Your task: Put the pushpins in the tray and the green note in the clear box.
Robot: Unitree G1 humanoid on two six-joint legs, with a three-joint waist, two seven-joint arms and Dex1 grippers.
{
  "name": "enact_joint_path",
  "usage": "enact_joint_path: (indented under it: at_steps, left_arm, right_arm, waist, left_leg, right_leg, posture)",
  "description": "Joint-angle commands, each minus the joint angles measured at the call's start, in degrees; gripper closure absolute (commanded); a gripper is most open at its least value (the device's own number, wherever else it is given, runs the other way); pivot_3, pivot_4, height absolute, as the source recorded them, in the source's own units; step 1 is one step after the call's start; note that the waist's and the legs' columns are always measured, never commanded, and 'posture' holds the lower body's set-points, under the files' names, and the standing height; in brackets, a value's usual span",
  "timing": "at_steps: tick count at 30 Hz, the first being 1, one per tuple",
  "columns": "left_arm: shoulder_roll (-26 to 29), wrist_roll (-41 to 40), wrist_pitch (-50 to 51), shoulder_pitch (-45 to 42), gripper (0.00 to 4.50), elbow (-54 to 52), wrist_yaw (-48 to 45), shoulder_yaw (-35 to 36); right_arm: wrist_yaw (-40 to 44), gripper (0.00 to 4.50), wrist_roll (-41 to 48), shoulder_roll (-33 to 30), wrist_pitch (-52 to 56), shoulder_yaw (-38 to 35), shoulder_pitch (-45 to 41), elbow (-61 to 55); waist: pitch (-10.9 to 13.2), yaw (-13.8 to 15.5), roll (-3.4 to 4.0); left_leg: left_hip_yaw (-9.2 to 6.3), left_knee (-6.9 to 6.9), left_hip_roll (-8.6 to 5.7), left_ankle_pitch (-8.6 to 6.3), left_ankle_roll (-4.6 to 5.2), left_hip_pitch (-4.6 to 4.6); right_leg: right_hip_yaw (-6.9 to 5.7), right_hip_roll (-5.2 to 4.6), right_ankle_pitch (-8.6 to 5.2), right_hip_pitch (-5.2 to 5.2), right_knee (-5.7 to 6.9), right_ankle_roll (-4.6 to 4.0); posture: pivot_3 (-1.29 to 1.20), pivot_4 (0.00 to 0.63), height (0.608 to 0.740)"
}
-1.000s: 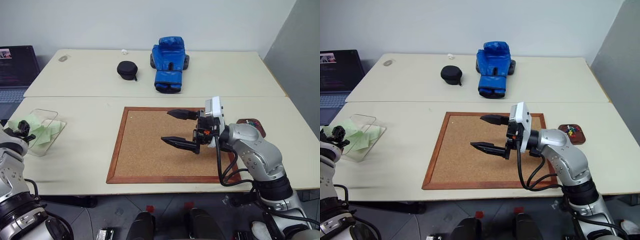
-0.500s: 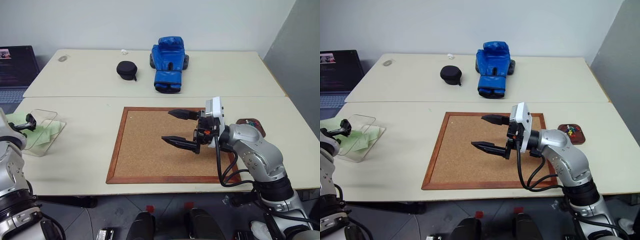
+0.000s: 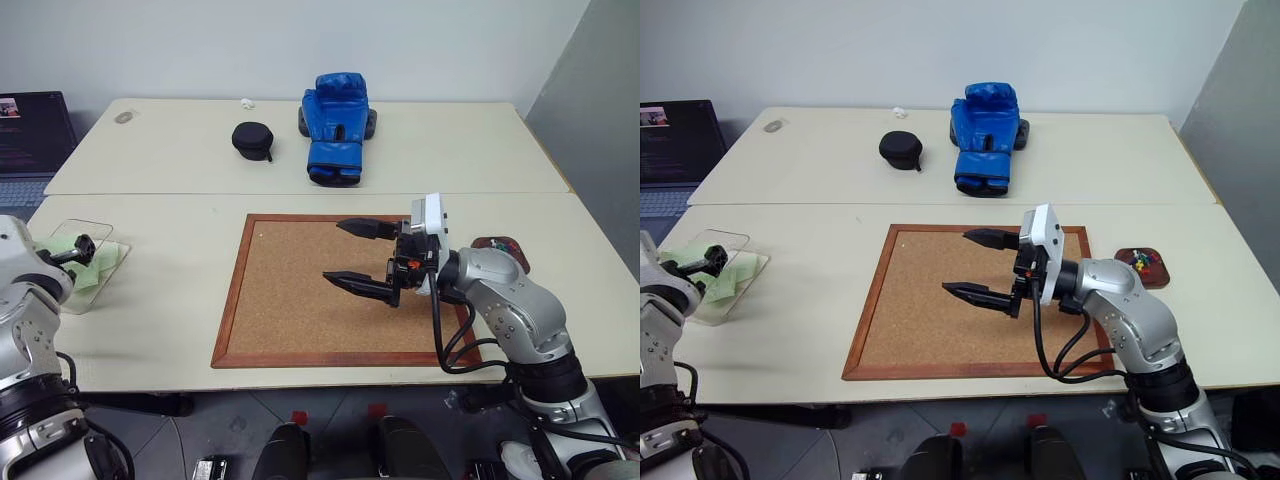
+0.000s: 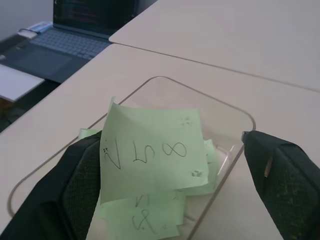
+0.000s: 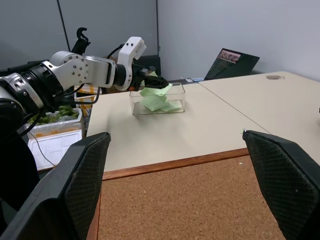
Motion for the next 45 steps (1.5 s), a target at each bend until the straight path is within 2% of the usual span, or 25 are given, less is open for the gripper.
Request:
enact_joint_path:
  at_steps: [1, 6, 8, 10, 12, 15, 18, 19, 20, 21, 22, 23, 24, 27, 28, 29, 30, 33, 34, 36, 37, 38, 43, 44, 45]
  left_arm:
    - [1.7, 1.2, -2.1, -1.0, 0.06, -2.2, 1.6, 0.9]
    - [4.5, 5.8, -5.5, 0.4, 0.06, -2.2, 1.7, -2.3]
    - [-0.1, -3.5, 2.8, -5.7, 0.06, -0.8, 6.2, 6.4]
    - [2.4, 0.1, 1.4, -2.9, 0.06, -1.5, 2.1, 1.1]
    - [-0.7, -6.1, 5.9, -6.6, 0.06, -1.5, 4.7, 6.8]
    - [5.7, 4.0, -1.4, -0.5, 0.06, -2.6, 0.0, -3.7]
    - [0.9, -4.6, 5.0, -5.3, 0.06, -1.2, 4.5, 4.8]
    - [4.7, 1.7, 0.1, -2.1, 0.06, -2.3, 2.2, -1.4]
    - [0.8, -5.3, 4.6, -7.6, 0.06, -1.0, 7.8, 6.7]
    - [0.9, -4.5, 4.7, -7.2, 0.06, -1.0, 7.8, 6.4]
    - [4.6, 1.7, 0.1, -3.6, 0.06, -2.3, 4.9, -0.4]
    - [3.5, -0.2, 2.9, -3.9, 0.06, -3.0, 4.2, 0.2]
    - [-0.3, -6.6, 6.7, -8.4, 0.06, -2.1, 9.2, 6.9]
    - [5.9, 3.9, -1.0, -0.9, 0.06, -3.2, 2.8, -4.0]
    - [2.1, -2.8, 3.8, -5.2, 0.06, -2.0, 7.3, 3.7]
    - [1.2, -4.7, 5.3, -6.0, 0.06, -1.5, 7.8, 5.5]
    - [4.2, -0.1, 1.6, -3.3, 0.06, -2.5, 5.1, 0.4]
    - [2.8, -3.3, 4.8, -5.4, 0.06, -0.6, 5.9, 4.0]
    - [7.1, 4.0, -0.4, -1.2, 0.06, -1.1, 4.0, -3.0]
    - [1.8, -5.4, 6.9, -6.3, 0.06, 0.1, 8.5, 6.9]
    - [2.0, -5.3, 6.5, -5.7, 0.06, 0.0, 7.4, 6.7]
    - [6.1, 2.0, 1.2, -1.3, 0.06, -1.2, 4.9, -0.5]
    - [8.6, 5.9, -2.4, 2.6, 0.06, -3.0, 0.0, -6.7]
    - [4.0, -1.8, 3.5, -2.8, 0.06, -1.4, 4.7, 1.8]
    - [3.2, -2.9, 4.1, -3.3, 0.06, -0.8, 4.8, 3.1]
  right_arm:
    - [-0.1, 0.0, 0.2, 0.1, -0.5, -1.4, -0.8, -1.3]
    - [-0.2, 0.0, 0.3, 0.2, -0.4, -1.5, -1.0, -1.0]
    - [-0.2, 0.0, 0.2, 0.2, -0.5, -1.5, -1.0, -0.9]
    - [-0.2, 0.0, 0.3, 0.2, -0.5, -1.6, -1.0, -0.8]
    - [-0.1, 0.0, 0.2, 0.2, -0.5, -1.7, -1.1, -0.7]
    - [-0.1, 0.0, 0.3, 0.1, -0.5, -1.8, -1.2, -0.5]
    - [0.0, 0.0, 0.2, 0.1, -0.6, -1.9, -1.1, -0.4]
    - [0.0, 0.0, 0.2, 0.1, -0.7, -1.9, -1.1, -0.4]
    - [0.1, 0.0, 0.2, 0.2, -0.7, -1.9, -1.1, -0.3]
    - [0.1, 0.0, 0.1, 0.2, -0.7, -1.9, -1.0, -0.3]
    - [0.2, 0.0, 0.1, 0.2, -0.8, -1.9, -1.0, -0.3]
    - [0.1, 0.0, 0.1, 0.3, -0.7, -1.8, -1.1, -0.3]
    - [0.1, 0.0, 0.1, 0.3, -0.6, -1.8, -1.1, -0.3]
    - [0.3, 0.0, 0.1, 0.3, -0.7, -1.8, -1.1, -0.2]
    - [0.3, 0.0, 0.1, 0.3, -0.8, -1.9, -1.0, -0.2]
    - [0.4, 0.0, 0.0, 0.2, -0.8, -1.9, -0.9, -0.2]
    - [0.3, 0.0, 0.0, 0.2, -0.8, -1.9, -1.0, -0.2]
    - [0.3, 0.0, 0.0, 0.2, -0.7, -1.9, -1.1, -0.2]
    - [0.3, 0.0, 0.0, 0.3, -0.6, -1.9, -1.1, -0.2]
    - [0.3, 0.0, 0.0, 0.3, -0.6, -1.9, -1.2, -0.3]
    - [0.3, 0.0, 0.0, 0.2, -0.6, -1.9, -1.1, -0.3]
    - [0.3, 0.0, 0.0, 0.2, -0.6, -1.9, -1.1, -0.3]
    - [0.3, 0.0, 0.0, 0.3, -0.6, -1.8, -1.1, -0.2]
    - [0.3, 0.0, 0.0, 0.4, -0.6, -1.7, -1.2, -0.2]
    - [0.4, 0.0, 0.0, 0.5, -0.6, -1.6, -1.2, -0.2]
  waist:
    - [0.0, 0.2, -0.02]
    - [0.0, 0.2, -0.02]
    - [0.0, 0.2, 0.0]
    - [0.0, 0.3, -0.07]
    - [0.0, 0.2, -0.03]
    - [-0.1, 0.1, -0.15]
    - [0.0, 0.1, -0.03]
    - [0.0, 0.2, -0.12]
    - [-0.1, 0.1, -0.21]
    - [-0.1, 0.2, -0.19]
    - [-0.1, 0.2, -0.21]
    - [-0.1, 0.0, -0.22]
    - [-0.1, 0.0, -0.15]
    - [-0.1, 0.2, -0.22]
    - [-0.1, -0.1, -0.2]
    - [0.0, 0.1, -0.11]
    - [0.0, 0.3, -0.18]
    - [-0.1, 0.3, -0.24]
    - [-0.1, 0.2, -0.25]
    - [0.0, 0.1, -0.22]
    - [0.0, 0.3, -0.17]
    - [-0.1, 0.2, -0.25]
    - [-0.1, 0.2, -0.24]
    - [-0.1, 0.2, -0.24]
    - [0.0, 0.3, -0.21]
  left_leg:
    - [-0.01, 0.0, 0.01, 0.0, 0.0, 0.0]
    - [-0.02, 0.01, 0.0, 0.0, 0.0, 0.0]
    - [-0.02, 0.0, 0.02, 0.0, 0.0, 0.0]
    - [-0.07, 0.02, 0.02, 0.0, 0.0, -0.03]
    - [-0.04, 0.01, -0.01, 0.0, 0.0, -0.01]
    - [-0.01, 0.04, 0.0, 0.0, 0.0, -0.03]
    - [0.09, -0.06, -0.04, -0.03, -0.05, 0.03]
    - [0.08, -0.02, -0.02, -0.03, -0.04, 0.03]
    - [0.0, 0.03, 0.05, -0.03, -0.05, -0.02]
    - [-0.02, 0.02, 0.06, -0.03, -0.05, -0.02]
    - [-0.04, 0.01, 0.05, -0.03, -0.05, 0.0]
    - [-0.06, 0.03, 0.06, -0.03, -0.05, -0.02]
    - [-0.01, 0.01, 0.04, -0.04, -0.05, -0.01]
    - [0.02, 0.03, 0.02, -0.04, -0.05, -0.01]
    - [0.02, 0.02, 0.03, -0.04, -0.05, -0.01]
    - [0.12, -0.03, 0.0, -0.06, -0.09, 0.05]
    - [0.1, 0.0, -0.06, -0.06, -0.09, 0.05]
    - [0.0, 0.01, 0.05, -0.07, -0.09, -0.02]
    - [0.02, 0.02, 0.04, -0.06, -0.09, 0.0]
    - [0.03, 0.01, 0.03, -0.07, -0.09, 0.0]
    - [0.09, -0.03, 0.02, -0.07, -0.09, 0.04]
    - [0.06, 0.04, 0.01, -0.06, -0.09, 0.03]
    - [0.1, -0.01, 0.03, -0.07, -0.1, 0.04]
    - [0.07, 0.0, 0.05, -0.07, -0.1, 0.04]
    - [0.07, 0.0, 0.05, -0.07, -0.1, 0.04]
  right_leg:
    - [-0.01, 0.0, 0.0, 0.0, -0.01, 0.0]
    - [-0.02, -0.01, 0.0, 0.01, -0.01, 0.0]
    - [-0.02, -0.01, 0.0, 0.01, -0.02, 0.0]
    - [-0.09, -0.01, 0.0, 0.01, 0.0, -0.01]
    - [-0.05, 0.0, 0.0, 0.02, 0.0, 0.0]
    - [-0.05, -0.03, 0.01, 0.0, -0.03, 0.0]
    - [0.06, -0.02, 0.01, -0.03, 0.0, -0.01]
    - [0.04, -0.04, 0.01, -0.03, 0.0, -0.01]
    - [-0.06, -0.02, 0.01, -0.02, -0.01, -0.01]
    - [-0.04, 0.02, 0.01, -0.02, -0.02, -0.02]
    - [-0.05, 0.02, 0.03, 0.0, 0.02, -0.05]
    - [-0.09, 0.02, 0.03, -0.02, -0.02, -0.05]
    - [-0.06, 0.03, 0.03, -0.01, -0.01, -0.05]
    - [-0.04, -0.03, 0.03, -0.02, -0.01, -0.05]
    - [-0.04, -0.01, 0.04, -0.02, -0.02, -0.05]
    - [0.05, 0.0, 0.04, -0.02, -0.03, -0.05]
    - [0.04, -0.03, 0.04, -0.03, 0.02, -0.05]
    - [-0.04, 0.0, 0.04, -0.03, -0.03, -0.06]
    - [-0.04, 0.0, 0.04, -0.04, -0.01, -0.06]
    - [-0.05, 0.01, 0.04, -0.04, -0.01, -0.06]
    - [0.03, 0.01, 0.04, -0.02, -0.02, -0.06]
    - [-0.05, -0.05, 0.04, -0.03, 0.03, -0.06]
    - [0.0, -0.01, 0.04, -0.03, -0.01, -0.06]
    - [-0.03, -0.01, 0.04, -0.03, -0.01, -0.06]
    - [-0.02, -0.01, 0.04, -0.02, -0.02, -0.06]
  posture:
    - [0.0, 0.15, 0.74]
    - [0.0, 0.15, 0.74]
    - [0.0, 0.15, 0.74]
    - [0.0, 0.15, 0.74]
    - [0.0, 0.15, 0.74]
    - [0.0, 0.15, 0.74]
    - [0.0, 0.15, 0.74]
    - [0.0, 0.15, 0.74]
    - [0.0, 0.15, 0.74]
    - [0.0, 0.15, 0.74]
    - [0.0, 0.15, 0.74]
    - [0.0, 0.15, 0.74]
    - [0.0, 0.15, 0.74]
    - [0.0, 0.15, 0.74]
    - [0.0, 0.15, 0.74]
    - [0.0, 0.15, 0.74]
    - [0.0, 0.15, 0.74]
    - [0.0, 0.15, 0.74]
    - [0.0, 0.15, 0.74]
    - [0.0, 0.15, 0.74]
    - [0.0, 0.15, 0.74]
    - [0.0, 0.15, 0.74]
    - [0.0, 0.15, 0.74]
    - [0.0, 0.15, 0.74]
    - [0.0, 0.15, 0.74]
